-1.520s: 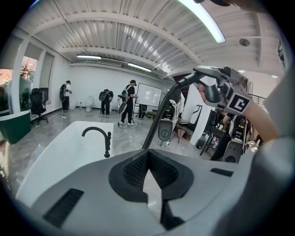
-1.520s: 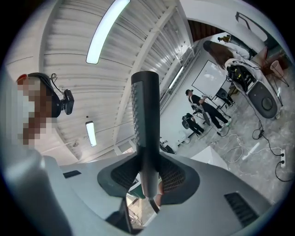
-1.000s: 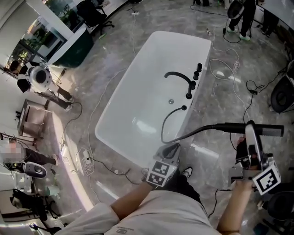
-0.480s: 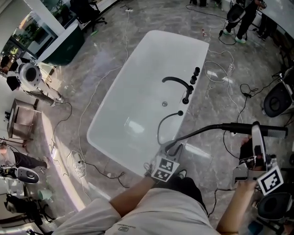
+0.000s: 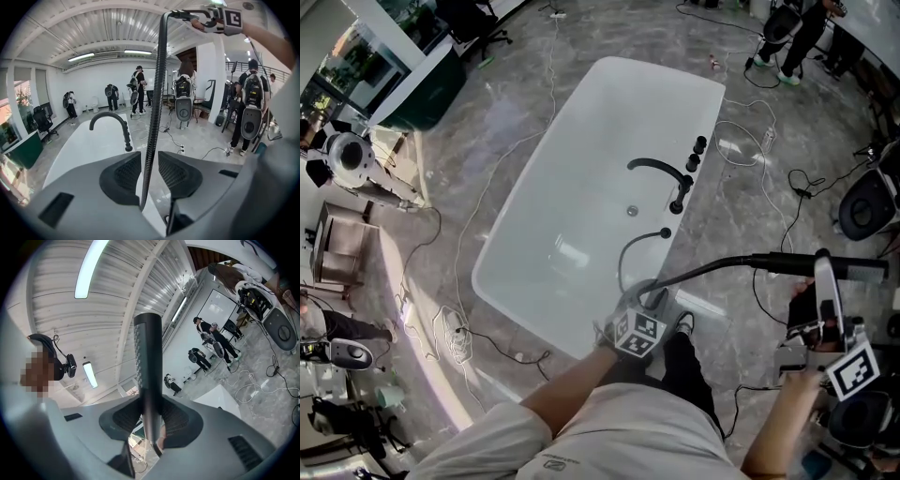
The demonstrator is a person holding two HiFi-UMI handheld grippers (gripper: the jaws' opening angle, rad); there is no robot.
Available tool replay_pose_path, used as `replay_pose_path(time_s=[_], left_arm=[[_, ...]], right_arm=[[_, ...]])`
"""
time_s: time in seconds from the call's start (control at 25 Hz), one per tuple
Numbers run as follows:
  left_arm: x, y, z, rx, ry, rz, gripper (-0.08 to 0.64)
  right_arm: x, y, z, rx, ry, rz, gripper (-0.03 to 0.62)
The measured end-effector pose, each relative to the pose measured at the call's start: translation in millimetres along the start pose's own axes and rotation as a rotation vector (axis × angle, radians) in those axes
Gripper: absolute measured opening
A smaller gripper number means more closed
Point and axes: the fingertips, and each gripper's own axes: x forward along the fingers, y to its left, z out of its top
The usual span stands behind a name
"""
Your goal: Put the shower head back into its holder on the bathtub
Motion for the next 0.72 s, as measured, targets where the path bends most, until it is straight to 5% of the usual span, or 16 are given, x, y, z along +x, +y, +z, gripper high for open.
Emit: replay_pose_path(time_s=[0.4,0.72], left_arm=[[36,9,-32,-0.029,0.110,0.034,0.097],[56,11,-36,-0.020,0.116,0.026,0.097]], right_arm=[[13,-13,18,0.009,0.015,0.026,0.141],[10,-12,29,0.002,0.011,0.026,0.141]])
